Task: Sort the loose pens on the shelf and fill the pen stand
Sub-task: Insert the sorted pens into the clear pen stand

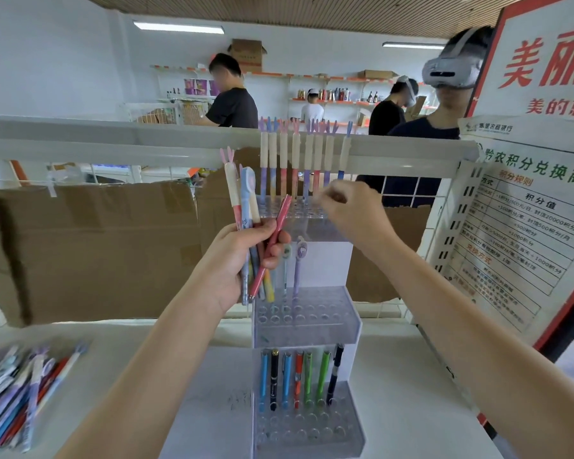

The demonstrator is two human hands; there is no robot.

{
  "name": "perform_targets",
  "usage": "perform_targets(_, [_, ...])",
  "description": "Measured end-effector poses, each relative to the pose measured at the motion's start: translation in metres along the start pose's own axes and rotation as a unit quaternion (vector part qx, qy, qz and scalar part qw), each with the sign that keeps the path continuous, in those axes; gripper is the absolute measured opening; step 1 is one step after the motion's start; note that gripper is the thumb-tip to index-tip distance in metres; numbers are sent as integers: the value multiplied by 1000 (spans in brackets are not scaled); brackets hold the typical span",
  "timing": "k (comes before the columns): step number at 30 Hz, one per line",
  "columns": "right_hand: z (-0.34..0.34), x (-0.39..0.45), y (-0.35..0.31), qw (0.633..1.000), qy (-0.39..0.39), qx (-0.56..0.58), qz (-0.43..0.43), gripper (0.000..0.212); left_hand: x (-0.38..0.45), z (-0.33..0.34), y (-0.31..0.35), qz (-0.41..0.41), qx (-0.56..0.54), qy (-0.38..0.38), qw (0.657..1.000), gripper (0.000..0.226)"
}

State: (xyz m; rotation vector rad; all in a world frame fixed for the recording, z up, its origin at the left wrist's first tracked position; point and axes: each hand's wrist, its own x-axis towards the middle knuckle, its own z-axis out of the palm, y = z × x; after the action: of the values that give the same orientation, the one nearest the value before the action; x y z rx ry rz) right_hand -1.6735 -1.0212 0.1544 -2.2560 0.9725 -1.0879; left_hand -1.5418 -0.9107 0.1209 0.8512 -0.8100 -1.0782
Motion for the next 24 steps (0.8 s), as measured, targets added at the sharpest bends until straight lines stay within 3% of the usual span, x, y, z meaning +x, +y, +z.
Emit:
perform_targets(3, [12, -17, -21, 996, -79, 47, -3, 23, 0, -1, 1, 20, 22, 1, 1000, 13])
perform_targets(9, [21, -14, -41, 986, -80, 143, 26, 10, -7, -10, 3, 13, 36, 0, 999, 15])
perform_targets(17, [38, -12, -53, 966, -238, 97, 29, 21, -26, -23, 3, -30, 55, -40, 997, 20])
perform_targets(19, [43, -13, -53, 965, -238, 108, 29, 23, -29, -27, 5, -28, 58, -28, 998, 20])
perform_targets(24, [50, -7, -59, 974, -146, 165, 44, 17, -33, -34, 10, -37, 51, -13, 998, 16])
